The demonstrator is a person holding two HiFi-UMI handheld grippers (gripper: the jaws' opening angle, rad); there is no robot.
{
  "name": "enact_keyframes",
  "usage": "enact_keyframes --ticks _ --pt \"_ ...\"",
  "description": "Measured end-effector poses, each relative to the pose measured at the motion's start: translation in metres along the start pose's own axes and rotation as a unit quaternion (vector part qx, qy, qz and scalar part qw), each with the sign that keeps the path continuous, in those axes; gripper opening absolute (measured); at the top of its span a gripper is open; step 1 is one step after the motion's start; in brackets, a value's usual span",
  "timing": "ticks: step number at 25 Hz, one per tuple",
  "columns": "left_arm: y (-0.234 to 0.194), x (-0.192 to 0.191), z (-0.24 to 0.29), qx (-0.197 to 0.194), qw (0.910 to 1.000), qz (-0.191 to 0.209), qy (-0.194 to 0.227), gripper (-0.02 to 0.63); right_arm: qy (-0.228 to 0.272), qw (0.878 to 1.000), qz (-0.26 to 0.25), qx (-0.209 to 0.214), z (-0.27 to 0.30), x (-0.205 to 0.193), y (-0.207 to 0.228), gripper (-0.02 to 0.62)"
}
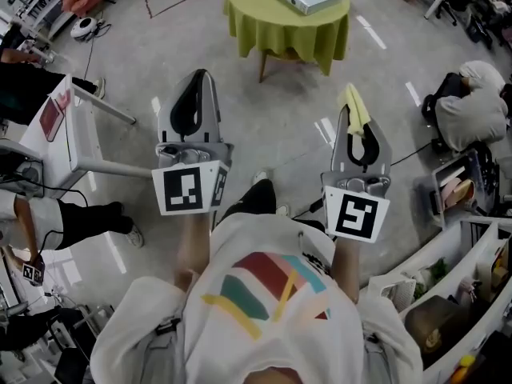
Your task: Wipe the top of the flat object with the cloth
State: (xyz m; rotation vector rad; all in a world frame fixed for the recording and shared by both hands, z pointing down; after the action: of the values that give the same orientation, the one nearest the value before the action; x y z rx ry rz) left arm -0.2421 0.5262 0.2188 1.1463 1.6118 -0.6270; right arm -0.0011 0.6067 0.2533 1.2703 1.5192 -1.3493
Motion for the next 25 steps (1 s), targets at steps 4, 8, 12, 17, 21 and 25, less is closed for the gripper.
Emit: enact_keyframes --ticks 4,8,12,17,21,25 --pt "0.001 -0.009 0.013 -0.001 1.0 -0.002 0.001 0.015 -0.001 1.0 -0.007 -0.006 0.007 -0.006 0.009 0.026" --pt "-0.001 -0.02 0.041 -0.001 0.9999 -0.012 0.012 0.015 -0.009 1.0 -0.006 -0.01 0.022 -0.018 0.019 0.026" --pt "-0.012 -0.036 0.084 -0.005 0.9989 -0.032 0.033 0.015 0.005 1.0 -0.018 -0.025 0.056 -0.027 0.032 0.026" --pt "-0.03 -0.075 0.155 -0.012 0.9984 -0.042 0.036 0.015 -0.013 0.999 -0.032 -0.041 0.121 -0.053 0.047 0.025" --pt "-0.054 -0.107 0.218 -0.018 0.9984 -0.047 0.027 0.015 -0.03 0.998 -0.018 -0.046 0.195 -0.074 0.055 0.026" --pt "-0.092 -0.136 0.289 -0.015 0.9977 -0.058 0.031 0.015 -0.027 0.999 -0.024 -0.034 0.283 -0.081 0.056 0.025"
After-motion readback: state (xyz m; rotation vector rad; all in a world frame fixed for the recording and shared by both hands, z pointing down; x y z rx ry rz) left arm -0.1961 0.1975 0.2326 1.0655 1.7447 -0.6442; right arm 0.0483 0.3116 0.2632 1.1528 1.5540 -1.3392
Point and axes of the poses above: the fingertips, and each gripper's own axes: z forward along the fingers, y to its right, x out of its top, the point moved 8 cm from there along -z, backward along the fingers, and after that the axes turned 4 degrees about y, right-handed, at the moved point
